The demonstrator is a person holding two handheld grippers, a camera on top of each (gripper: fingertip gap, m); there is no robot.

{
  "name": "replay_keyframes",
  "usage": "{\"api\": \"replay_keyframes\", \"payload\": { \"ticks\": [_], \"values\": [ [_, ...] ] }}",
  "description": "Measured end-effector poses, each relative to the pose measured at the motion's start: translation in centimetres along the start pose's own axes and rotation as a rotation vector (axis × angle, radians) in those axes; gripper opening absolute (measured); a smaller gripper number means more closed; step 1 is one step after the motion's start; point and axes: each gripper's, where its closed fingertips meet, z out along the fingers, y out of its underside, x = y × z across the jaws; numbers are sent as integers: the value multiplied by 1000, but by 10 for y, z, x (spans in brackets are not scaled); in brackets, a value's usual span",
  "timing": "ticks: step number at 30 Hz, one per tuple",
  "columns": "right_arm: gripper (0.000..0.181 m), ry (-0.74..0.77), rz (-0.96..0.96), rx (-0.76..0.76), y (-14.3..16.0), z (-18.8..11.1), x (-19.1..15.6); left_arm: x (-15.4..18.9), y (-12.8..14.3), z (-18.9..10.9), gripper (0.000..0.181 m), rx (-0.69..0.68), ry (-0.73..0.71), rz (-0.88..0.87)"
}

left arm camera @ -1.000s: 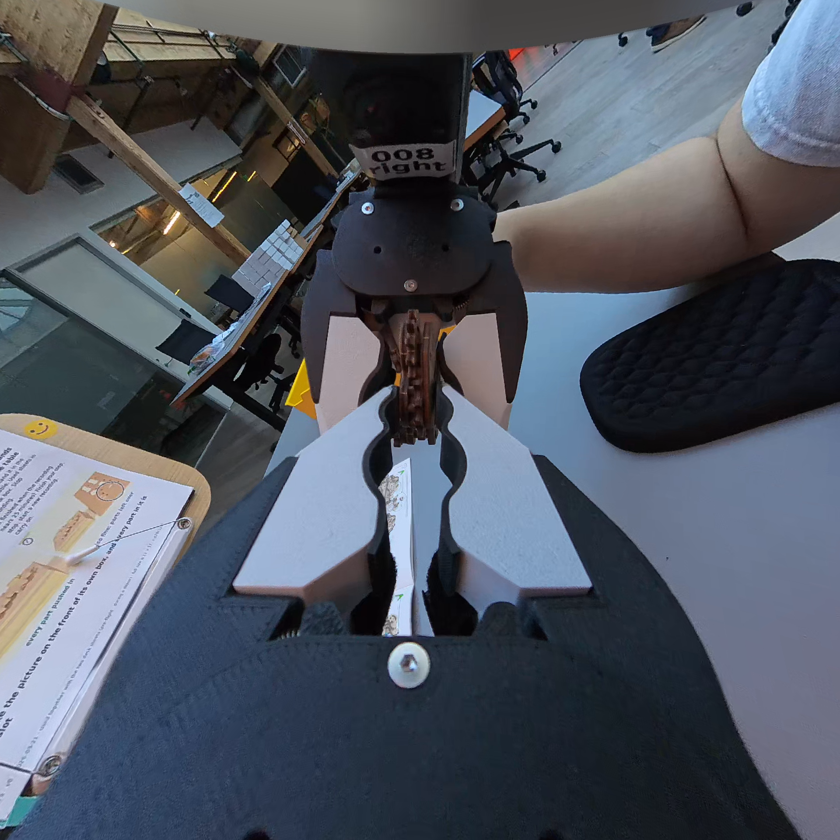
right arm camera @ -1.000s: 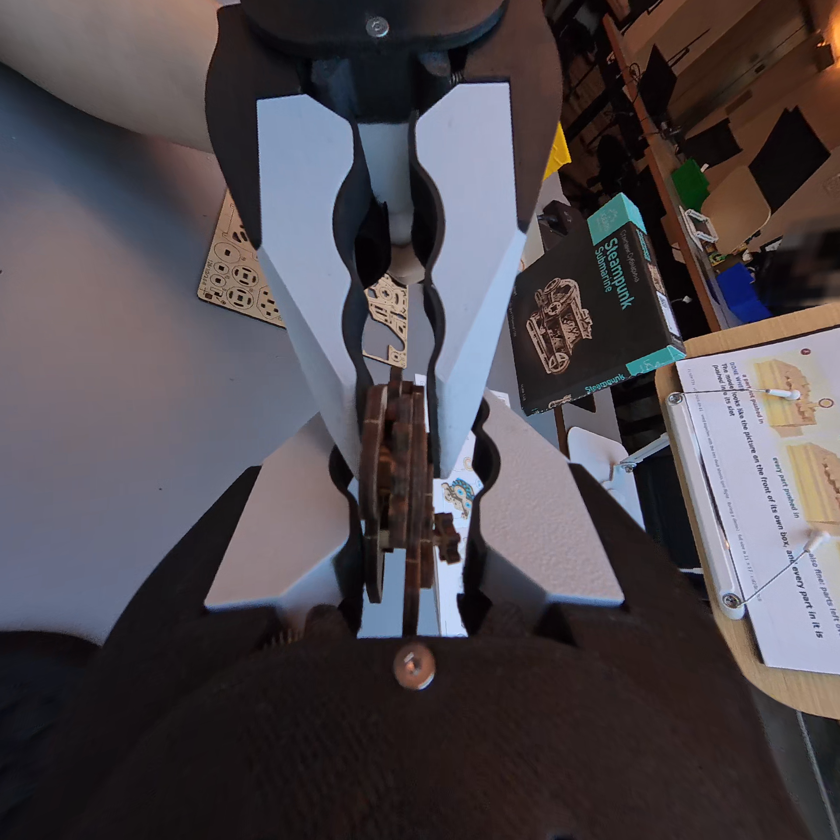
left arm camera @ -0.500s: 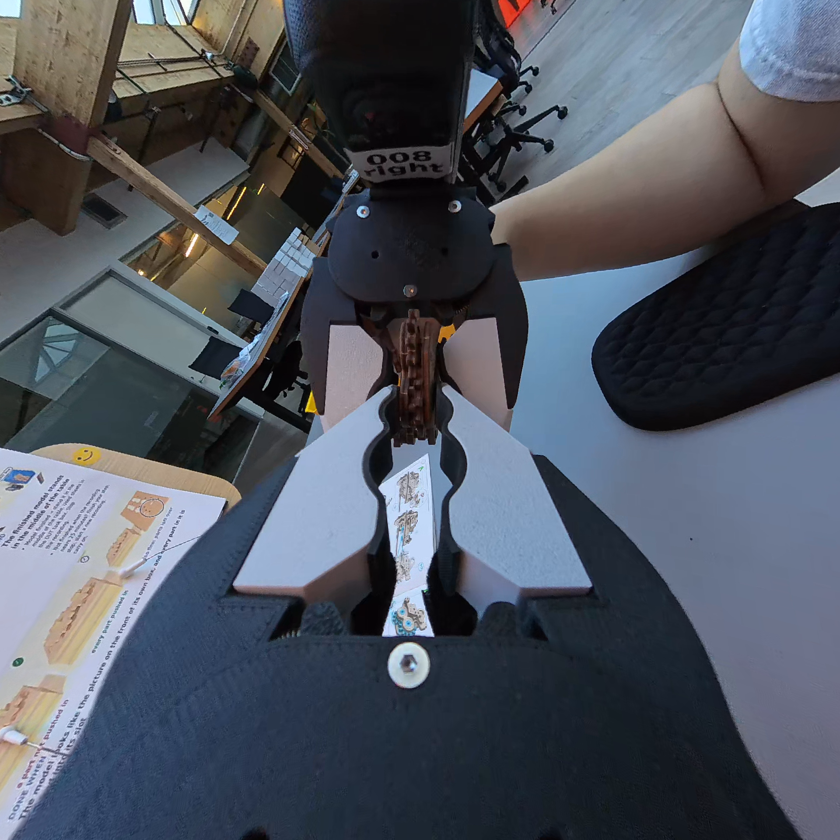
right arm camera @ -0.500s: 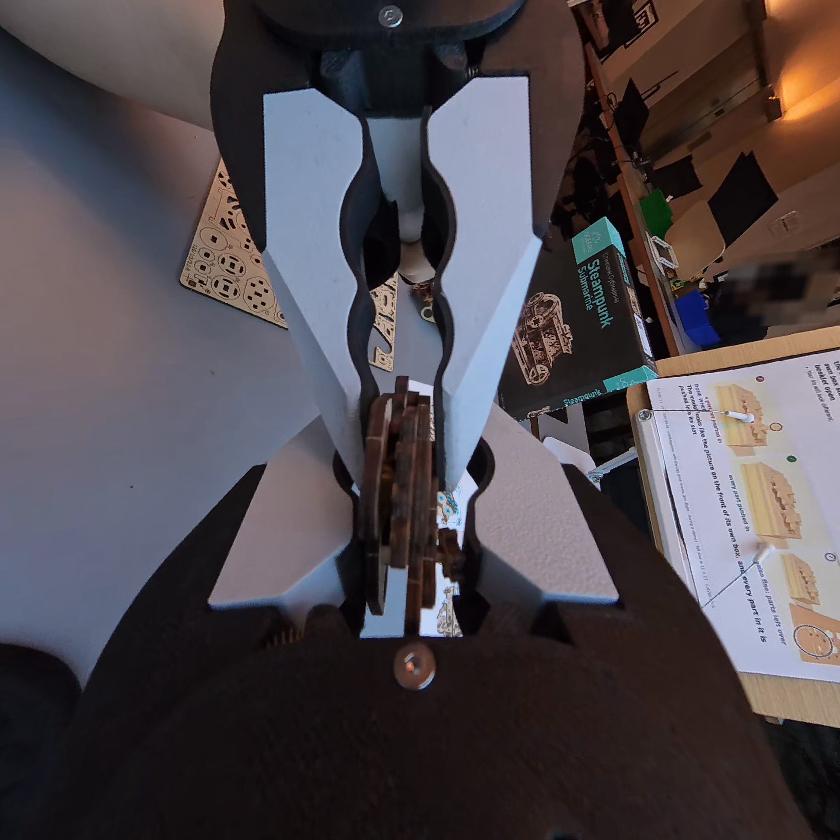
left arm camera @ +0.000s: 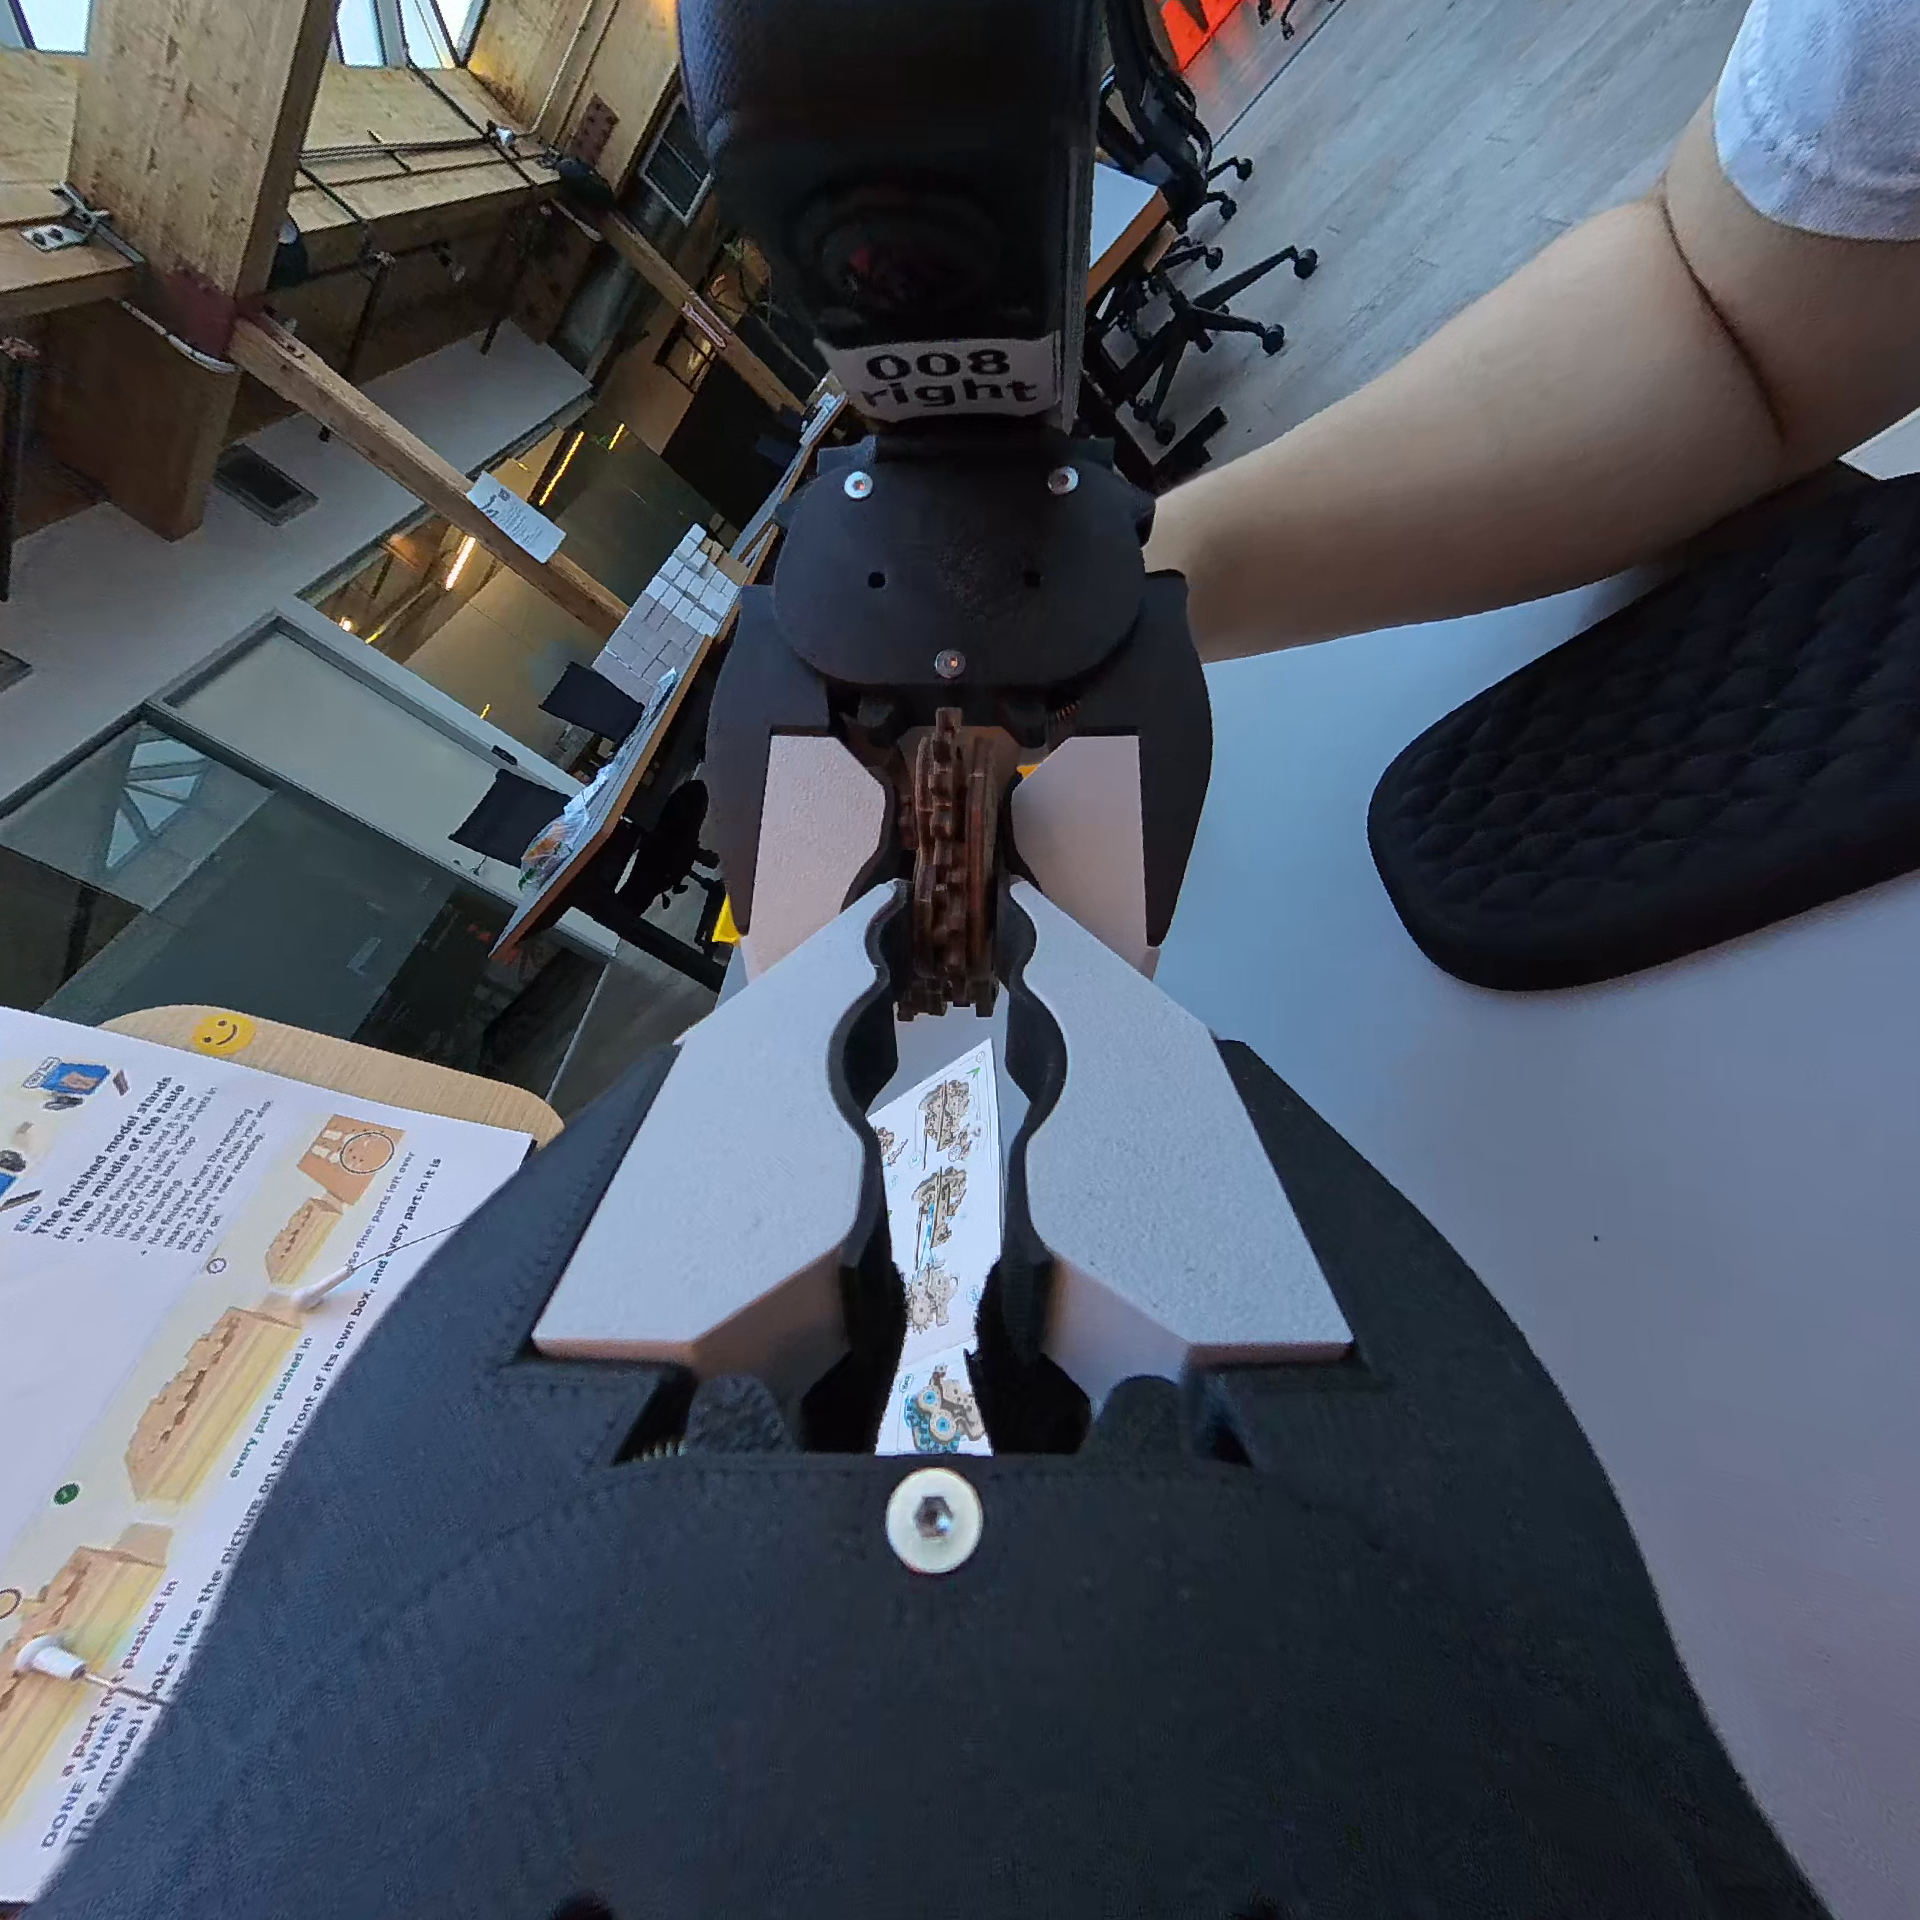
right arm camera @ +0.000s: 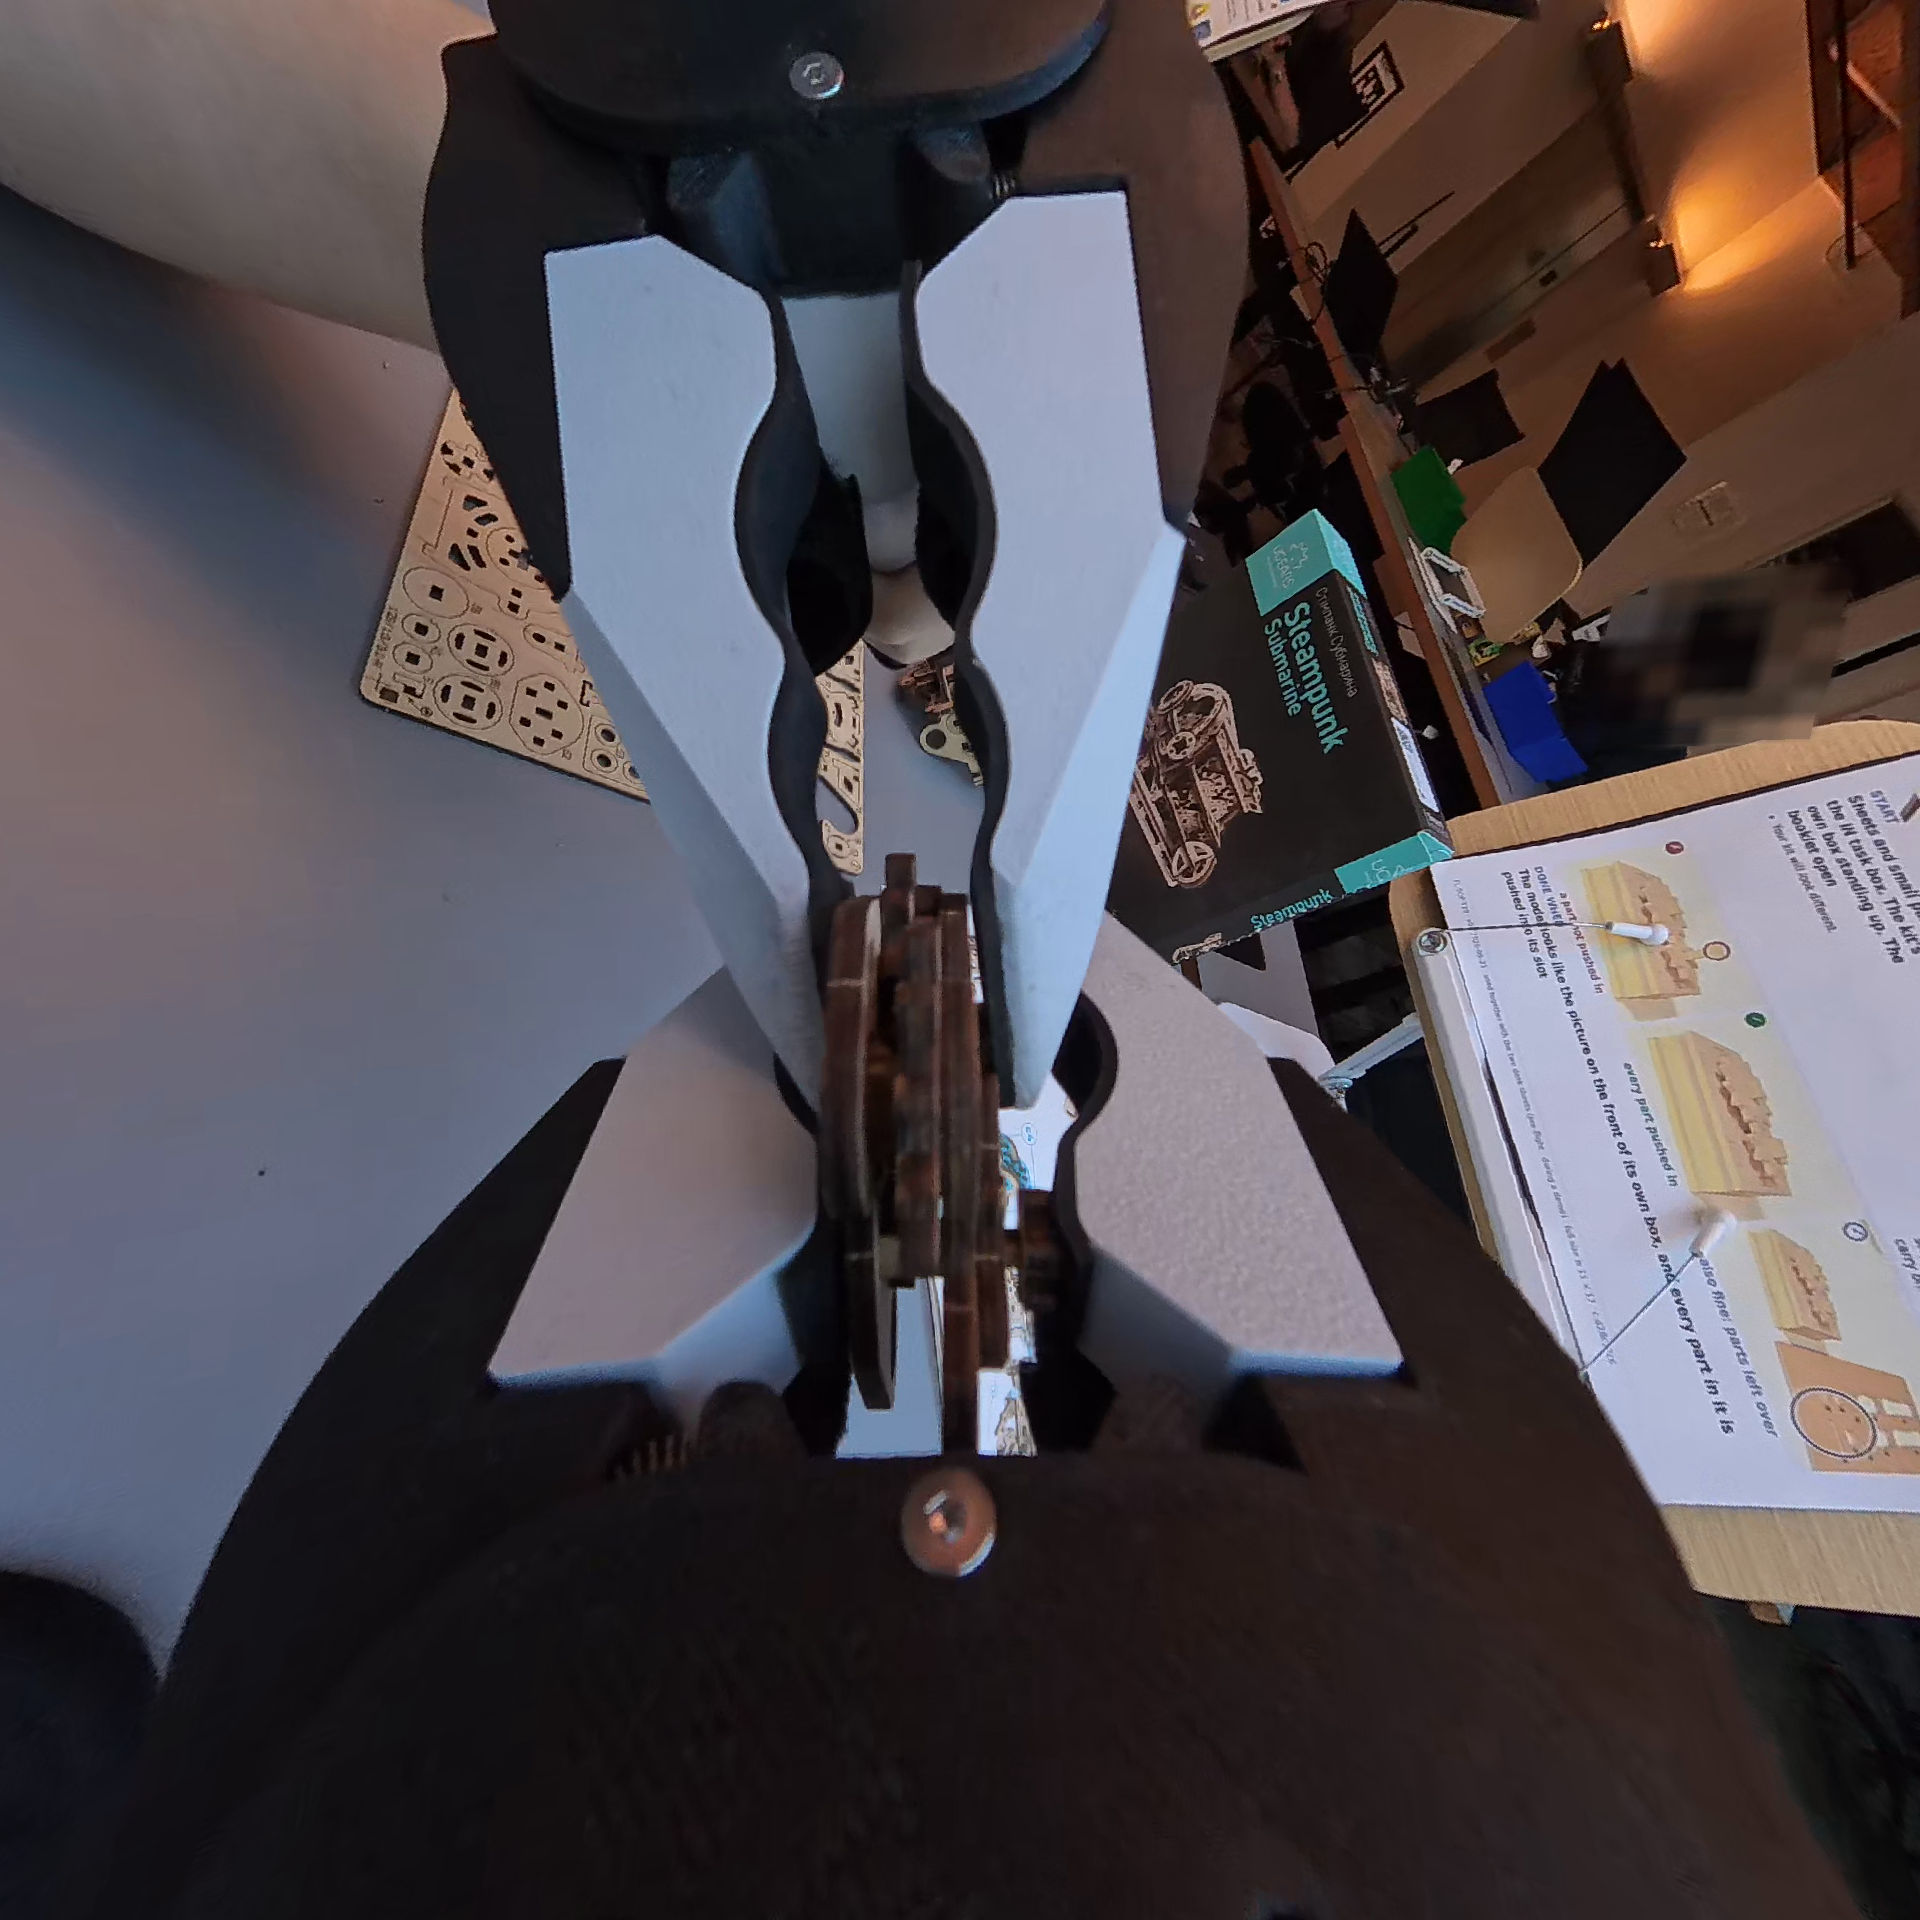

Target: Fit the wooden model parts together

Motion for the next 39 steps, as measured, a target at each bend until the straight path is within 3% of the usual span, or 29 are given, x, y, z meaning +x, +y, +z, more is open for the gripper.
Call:
{"api": "replay_keyframes", "payload": {
  "ticks": [21,39],
  "values": [
    [35,-22,59,1,8,4,-5,3,8,3,12,-29,40,-61],
    [31,-3,9,-103,23,6,-7,6,14,6,12,-54,75,-103]
  ]
}}
